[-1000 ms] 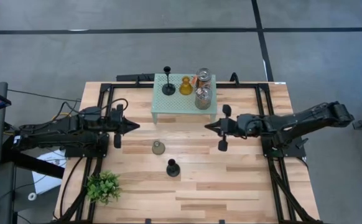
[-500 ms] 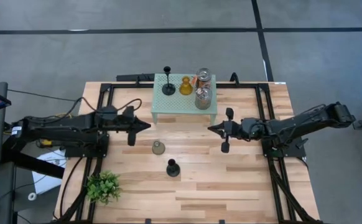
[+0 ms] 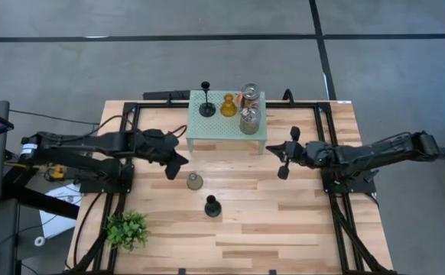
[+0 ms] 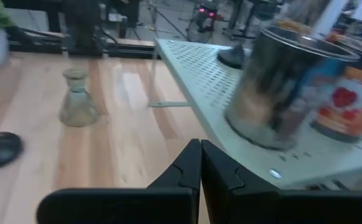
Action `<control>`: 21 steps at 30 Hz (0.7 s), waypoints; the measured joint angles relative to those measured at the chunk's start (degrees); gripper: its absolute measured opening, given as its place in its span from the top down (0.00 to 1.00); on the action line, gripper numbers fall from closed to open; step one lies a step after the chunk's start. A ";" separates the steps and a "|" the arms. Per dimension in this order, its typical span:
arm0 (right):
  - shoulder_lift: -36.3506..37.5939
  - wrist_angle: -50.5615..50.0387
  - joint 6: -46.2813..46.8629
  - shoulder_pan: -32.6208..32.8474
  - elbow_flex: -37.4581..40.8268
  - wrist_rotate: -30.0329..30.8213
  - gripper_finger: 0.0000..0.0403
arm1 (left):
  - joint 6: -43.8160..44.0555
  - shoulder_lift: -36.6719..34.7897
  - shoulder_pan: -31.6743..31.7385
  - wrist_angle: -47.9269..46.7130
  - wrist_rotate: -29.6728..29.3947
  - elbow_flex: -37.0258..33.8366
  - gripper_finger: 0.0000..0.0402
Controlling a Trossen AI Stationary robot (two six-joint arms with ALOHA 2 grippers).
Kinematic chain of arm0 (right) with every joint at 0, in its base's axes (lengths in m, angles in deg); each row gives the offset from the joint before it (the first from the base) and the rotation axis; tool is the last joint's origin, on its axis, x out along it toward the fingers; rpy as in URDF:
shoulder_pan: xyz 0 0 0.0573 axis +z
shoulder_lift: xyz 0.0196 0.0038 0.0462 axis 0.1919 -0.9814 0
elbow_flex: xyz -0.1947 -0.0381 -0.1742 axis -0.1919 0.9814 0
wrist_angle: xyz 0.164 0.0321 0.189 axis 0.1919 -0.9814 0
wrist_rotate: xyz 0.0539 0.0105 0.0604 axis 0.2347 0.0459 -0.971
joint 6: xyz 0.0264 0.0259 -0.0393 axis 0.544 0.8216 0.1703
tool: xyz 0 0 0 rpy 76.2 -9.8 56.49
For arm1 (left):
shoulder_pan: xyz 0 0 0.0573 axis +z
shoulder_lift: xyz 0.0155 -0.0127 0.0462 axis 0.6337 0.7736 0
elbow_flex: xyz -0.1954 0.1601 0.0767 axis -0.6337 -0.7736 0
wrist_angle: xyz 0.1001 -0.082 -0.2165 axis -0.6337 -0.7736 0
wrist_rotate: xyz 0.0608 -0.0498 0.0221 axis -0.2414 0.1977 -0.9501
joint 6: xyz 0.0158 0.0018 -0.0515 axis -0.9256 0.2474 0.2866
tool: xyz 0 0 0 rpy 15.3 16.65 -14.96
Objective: Pick & Place candle stick holders
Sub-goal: Put the green glass holder on the shelf aligned with the other glass holder
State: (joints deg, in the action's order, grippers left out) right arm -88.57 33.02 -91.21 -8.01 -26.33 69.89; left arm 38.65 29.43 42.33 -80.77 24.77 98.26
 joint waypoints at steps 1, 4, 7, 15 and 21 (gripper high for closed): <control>0.48 0.13 -0.21 -0.28 0.62 0.51 1.00 | 0.14 0.37 -0.51 -1.89 -0.28 1.65 0.99; 2.32 0.01 -0.58 -0.95 3.17 -0.51 1.00 | 0.02 0.73 -2.17 -7.27 -1.89 4.62 0.99; 5.25 1.66 0.12 -1.37 5.74 -1.40 1.00 | -0.57 0.65 -4.66 -7.64 -4.34 4.80 0.99; 16.81 6.31 -2.23 -1.74 12.70 -9.95 1.00 | -7.86 0.58 -10.82 -7.63 -11.64 4.80 0.99; 23.51 4.61 -1.38 -3.66 14.10 -26.67 1.00 | -8.00 0.58 -11.00 -7.61 -12.32 4.80 0.99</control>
State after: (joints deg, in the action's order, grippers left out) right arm -65.06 37.63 -92.59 -11.67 -12.23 43.21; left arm 30.65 30.00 31.33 -88.38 12.44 103.06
